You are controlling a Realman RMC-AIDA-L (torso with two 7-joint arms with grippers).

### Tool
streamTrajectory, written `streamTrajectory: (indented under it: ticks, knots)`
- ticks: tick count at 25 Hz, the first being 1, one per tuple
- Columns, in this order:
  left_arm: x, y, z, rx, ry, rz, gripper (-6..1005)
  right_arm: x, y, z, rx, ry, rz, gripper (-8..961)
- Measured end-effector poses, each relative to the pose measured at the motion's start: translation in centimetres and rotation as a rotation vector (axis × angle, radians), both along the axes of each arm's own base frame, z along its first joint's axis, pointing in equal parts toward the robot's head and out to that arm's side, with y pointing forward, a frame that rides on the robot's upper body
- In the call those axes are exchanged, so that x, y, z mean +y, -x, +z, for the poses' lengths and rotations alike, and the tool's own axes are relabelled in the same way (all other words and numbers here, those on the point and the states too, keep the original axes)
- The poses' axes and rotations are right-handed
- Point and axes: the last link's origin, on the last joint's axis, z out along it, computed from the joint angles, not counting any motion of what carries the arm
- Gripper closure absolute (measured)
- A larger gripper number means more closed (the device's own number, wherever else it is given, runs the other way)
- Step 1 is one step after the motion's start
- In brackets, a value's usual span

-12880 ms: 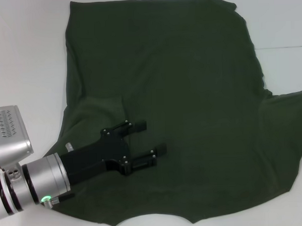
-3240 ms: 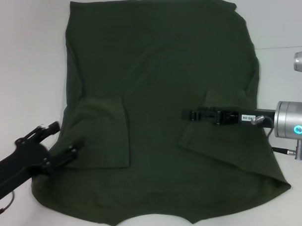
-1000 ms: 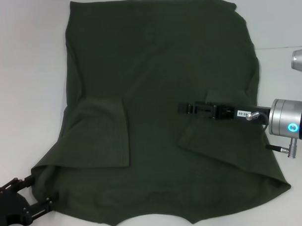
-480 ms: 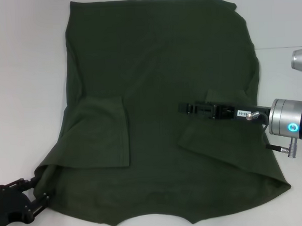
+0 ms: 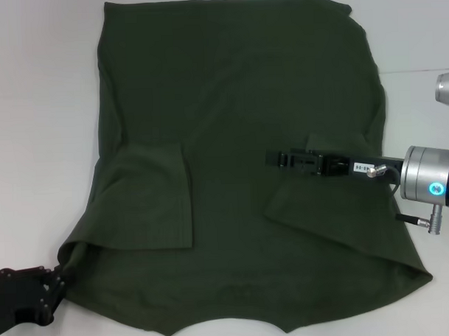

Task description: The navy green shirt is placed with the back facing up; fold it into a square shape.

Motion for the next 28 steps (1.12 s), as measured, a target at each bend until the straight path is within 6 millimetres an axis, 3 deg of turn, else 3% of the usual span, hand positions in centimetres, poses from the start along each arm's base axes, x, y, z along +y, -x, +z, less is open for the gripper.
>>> streamTrajectory:
  ticks: [7,17,28]
  knots:
    - [0.2,-0.4,0.2,-0.011,0.006,-0.013,956,-0.1,-0.1,0.0,-0.004,0.002,-0.001,79]
    - [0.3,-2.4,0.3,-0.121,0.05,-0.073,956,-1.4,-1.6,1.2,0.01,0.043,-0.018,98]
    - [1.5,-3.7,-0.1,-0.159,0.068,-0.099,956,-6.0,-7.7,5.5,0.015,0.134,-0.204,129]
